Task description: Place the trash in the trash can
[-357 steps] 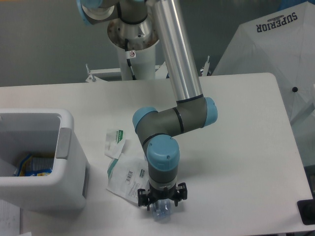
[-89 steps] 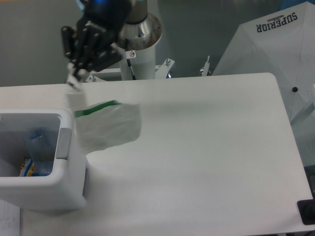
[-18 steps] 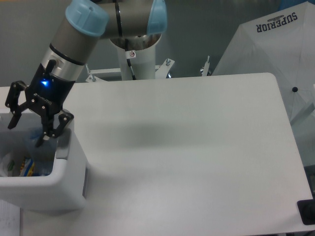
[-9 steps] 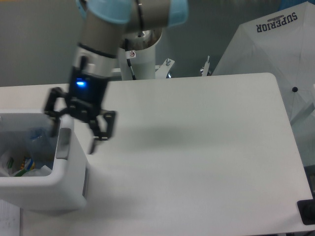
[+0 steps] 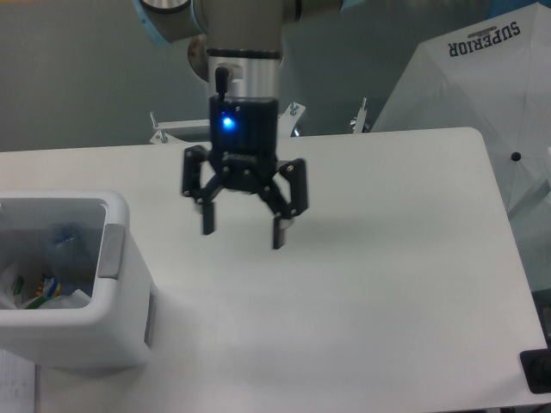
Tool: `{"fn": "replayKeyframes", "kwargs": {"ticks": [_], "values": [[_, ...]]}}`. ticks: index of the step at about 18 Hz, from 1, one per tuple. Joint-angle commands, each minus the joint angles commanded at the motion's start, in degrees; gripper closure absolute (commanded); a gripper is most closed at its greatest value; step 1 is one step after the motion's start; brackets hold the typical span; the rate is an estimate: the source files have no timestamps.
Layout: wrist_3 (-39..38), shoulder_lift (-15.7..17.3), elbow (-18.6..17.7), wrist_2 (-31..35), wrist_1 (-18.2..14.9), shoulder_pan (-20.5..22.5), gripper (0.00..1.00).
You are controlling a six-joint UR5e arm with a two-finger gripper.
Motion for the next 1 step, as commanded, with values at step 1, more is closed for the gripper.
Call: {"fn": "replayKeyframes", "kwargs": {"ticks": [1], "values": [[0.0,0.0,0.0,0.0,0.0,0.1,0.0]]}}
